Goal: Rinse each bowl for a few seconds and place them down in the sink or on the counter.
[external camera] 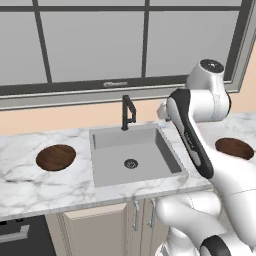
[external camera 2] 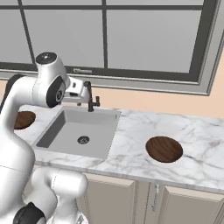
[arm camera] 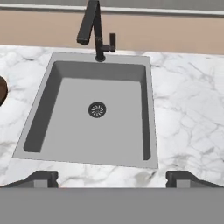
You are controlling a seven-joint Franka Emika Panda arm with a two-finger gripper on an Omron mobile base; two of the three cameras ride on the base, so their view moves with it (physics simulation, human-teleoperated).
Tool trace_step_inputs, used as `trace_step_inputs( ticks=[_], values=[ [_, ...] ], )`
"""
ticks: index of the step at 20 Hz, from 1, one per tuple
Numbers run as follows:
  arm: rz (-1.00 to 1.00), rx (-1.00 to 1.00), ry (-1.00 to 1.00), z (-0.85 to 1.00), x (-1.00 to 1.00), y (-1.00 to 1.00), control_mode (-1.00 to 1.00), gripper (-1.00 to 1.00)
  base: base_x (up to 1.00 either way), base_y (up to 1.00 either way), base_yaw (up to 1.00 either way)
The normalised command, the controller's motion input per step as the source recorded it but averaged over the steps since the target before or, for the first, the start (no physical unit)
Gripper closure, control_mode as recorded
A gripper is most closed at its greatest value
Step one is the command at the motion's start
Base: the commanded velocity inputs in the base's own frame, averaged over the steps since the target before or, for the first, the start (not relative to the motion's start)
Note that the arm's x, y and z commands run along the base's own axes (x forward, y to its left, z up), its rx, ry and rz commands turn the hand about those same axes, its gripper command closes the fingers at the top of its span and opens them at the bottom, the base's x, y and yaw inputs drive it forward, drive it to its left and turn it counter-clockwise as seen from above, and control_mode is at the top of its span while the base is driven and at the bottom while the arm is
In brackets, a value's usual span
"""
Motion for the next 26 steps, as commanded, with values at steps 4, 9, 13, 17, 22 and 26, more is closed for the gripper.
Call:
trace_step_inputs(
  ticks=[4, 9, 13, 17, 22, 26],
  values=[
    [0.00, -0.05, -0.15, 0.00, -0.15, 0.00, -1.00, -1.00, 0.00, 0.00, 0.00],
    [0.00, -0.01, -0.15, -0.07, -0.03, 0.00, -1.00, -1.00, 0.00, 0.00, 0.00],
    [0.00, 0.00, -0.13, -0.11, 0.00, 0.00, -1.00, -1.00, 0.00, 0.00, 0.00],
    [0.00, 0.00, -0.14, -0.14, 0.00, 0.00, -1.00, -1.00, 0.00, 0.00, 0.00],
    [0.00, 0.00, -0.15, -0.11, 0.01, 0.00, -1.00, -1.00, 0.00, 0.00, 0.00],
    [0.01, 0.00, -0.11, -0.09, 0.07, 0.00, -1.00, -1.00, 0.00, 0.00, 0.00]
  ],
)
